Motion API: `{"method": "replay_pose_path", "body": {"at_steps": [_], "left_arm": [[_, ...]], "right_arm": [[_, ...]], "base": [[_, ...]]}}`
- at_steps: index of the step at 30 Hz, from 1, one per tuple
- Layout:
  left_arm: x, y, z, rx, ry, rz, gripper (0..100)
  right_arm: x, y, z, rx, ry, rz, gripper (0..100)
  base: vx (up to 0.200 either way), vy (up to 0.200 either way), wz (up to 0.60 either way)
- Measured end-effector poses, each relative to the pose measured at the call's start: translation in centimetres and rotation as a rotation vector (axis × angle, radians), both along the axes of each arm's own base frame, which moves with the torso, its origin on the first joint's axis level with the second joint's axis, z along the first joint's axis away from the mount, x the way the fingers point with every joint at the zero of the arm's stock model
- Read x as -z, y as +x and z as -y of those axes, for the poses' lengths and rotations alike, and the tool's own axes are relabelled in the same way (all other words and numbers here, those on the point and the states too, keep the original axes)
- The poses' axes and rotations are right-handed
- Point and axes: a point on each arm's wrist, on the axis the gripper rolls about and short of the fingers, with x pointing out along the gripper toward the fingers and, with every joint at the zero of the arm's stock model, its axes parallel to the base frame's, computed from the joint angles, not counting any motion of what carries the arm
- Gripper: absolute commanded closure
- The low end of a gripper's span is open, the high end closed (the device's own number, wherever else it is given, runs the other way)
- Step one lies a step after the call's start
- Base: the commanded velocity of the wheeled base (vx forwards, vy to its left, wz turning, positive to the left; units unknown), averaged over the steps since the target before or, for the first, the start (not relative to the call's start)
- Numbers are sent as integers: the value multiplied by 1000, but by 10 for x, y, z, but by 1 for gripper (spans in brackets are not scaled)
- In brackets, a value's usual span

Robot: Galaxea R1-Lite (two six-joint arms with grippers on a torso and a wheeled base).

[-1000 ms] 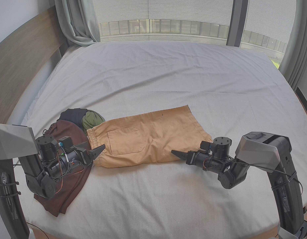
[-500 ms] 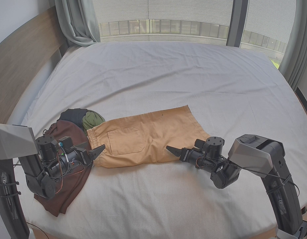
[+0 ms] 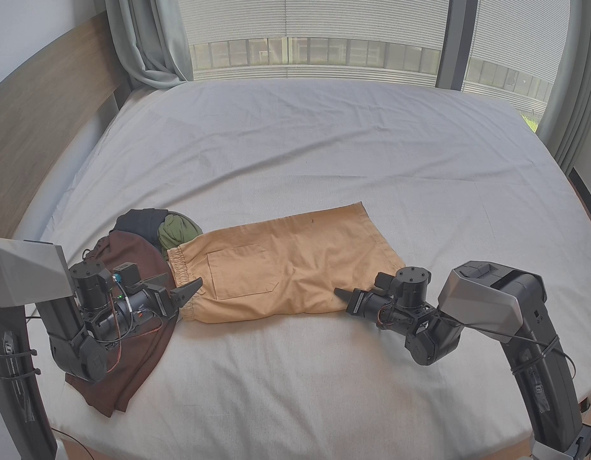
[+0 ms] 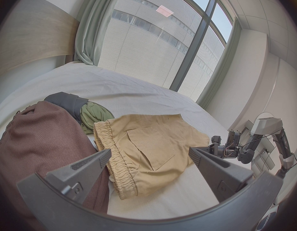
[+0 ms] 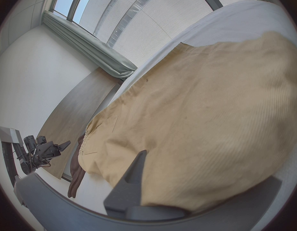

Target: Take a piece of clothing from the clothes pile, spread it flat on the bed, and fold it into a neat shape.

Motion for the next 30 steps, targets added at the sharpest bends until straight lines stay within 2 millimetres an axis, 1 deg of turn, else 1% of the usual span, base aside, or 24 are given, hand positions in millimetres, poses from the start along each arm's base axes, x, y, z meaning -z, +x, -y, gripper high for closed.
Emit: {"method": "replay_pose_path", "body": {"at_steps": [5,15,25,30], "left_arm": [[0,0,0,0,0,-2,0],[3,0,0,0,-1,-10,0],[6,0,0,0,-1,-21,0],[8,0,0,0,0,-26,0]], "right_arm": [[0,-5,2,1,-1,4,100],[-7,-35,16,-8,-63,-45,100],[-17,-74,36,16,-146,-112,100],[-17,-101,48,24,-178,-165,100]], "base": [[0,0,0],[0,0,0],[0,0,0],[0,0,0]]}}
